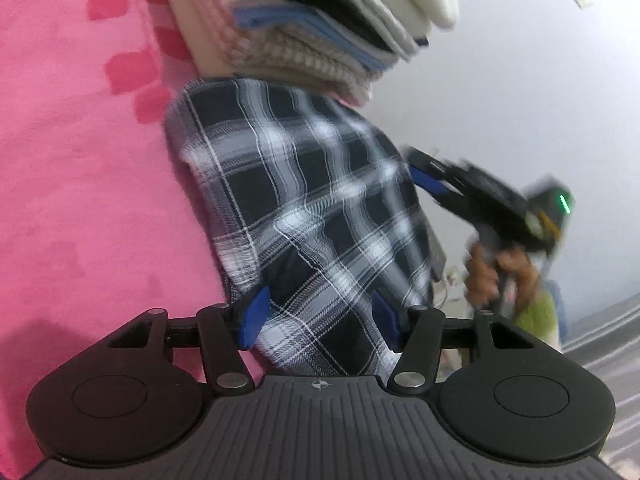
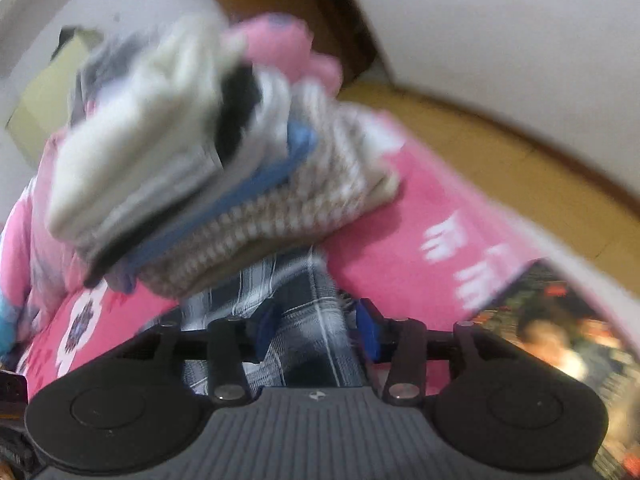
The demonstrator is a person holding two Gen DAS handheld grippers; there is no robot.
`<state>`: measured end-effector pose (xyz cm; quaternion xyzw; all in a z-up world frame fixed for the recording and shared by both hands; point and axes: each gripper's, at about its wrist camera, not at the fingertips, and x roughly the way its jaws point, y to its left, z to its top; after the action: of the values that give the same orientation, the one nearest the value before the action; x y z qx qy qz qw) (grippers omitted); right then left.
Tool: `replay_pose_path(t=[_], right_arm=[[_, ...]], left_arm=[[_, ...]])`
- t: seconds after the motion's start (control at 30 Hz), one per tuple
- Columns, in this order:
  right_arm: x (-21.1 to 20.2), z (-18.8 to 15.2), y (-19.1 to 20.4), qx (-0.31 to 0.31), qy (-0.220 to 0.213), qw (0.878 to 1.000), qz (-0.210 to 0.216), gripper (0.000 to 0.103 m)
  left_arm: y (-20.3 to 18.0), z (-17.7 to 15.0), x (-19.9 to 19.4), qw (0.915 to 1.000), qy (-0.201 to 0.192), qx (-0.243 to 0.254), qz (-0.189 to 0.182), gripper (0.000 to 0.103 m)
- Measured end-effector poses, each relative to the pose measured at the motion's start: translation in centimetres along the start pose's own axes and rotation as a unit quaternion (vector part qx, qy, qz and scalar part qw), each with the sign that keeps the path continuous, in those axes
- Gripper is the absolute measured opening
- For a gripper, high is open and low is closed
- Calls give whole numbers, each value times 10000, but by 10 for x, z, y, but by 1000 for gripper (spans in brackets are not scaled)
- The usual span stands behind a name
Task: Fold clothes
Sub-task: 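Open the left gripper off the plaid pants while the right gripper presses them down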
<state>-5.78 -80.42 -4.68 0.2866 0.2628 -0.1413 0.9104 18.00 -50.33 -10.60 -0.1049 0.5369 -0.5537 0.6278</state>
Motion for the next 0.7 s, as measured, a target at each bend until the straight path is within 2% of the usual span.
replay_pose_path(t=[0.03,0.1,0.17,0.23,0.33,0.43,0.53,0.6,0.67,0.7], right_arm=[[-24,-7,4,20,-269,9996,-37,47],[-66,-28,14,191,-617,9978,150,47],[-93,-59,33,178,-715,9968,304,47],[-113,-91,58,-13,-745,9964,411,47],[-112,-135,108,-861,-703,9933,319,45],[-98,-169,151,-1711,-830,9816,185,43],[-67,-201,156,-2216,-545,9733,-224,41],[-45,-222,159,-2542,-341,9652,-508,40],[-53,-221,164,-2609,-489,9628,-507,39],[-58,-219,166,-2633,-576,9617,-495,33]], left_arm=[[0,3,-7,9999,-31,85,66,57],[0,9,-22,9994,-94,256,197,57],[-1,16,-37,9981,-179,458,362,57],[-10,28,-50,9932,-364,820,740,57],[-18,40,-53,9843,-472,1298,1100,57],[-19,36,-36,9737,-506,1711,1419,57],[-10,29,-19,9645,-613,1900,1728,56],[0,29,-12,9613,-713,1941,1822,56],[7,31,-13,9624,-778,1934,1742,57],[9,32,-15,9631,-805,1940,1685,57]])
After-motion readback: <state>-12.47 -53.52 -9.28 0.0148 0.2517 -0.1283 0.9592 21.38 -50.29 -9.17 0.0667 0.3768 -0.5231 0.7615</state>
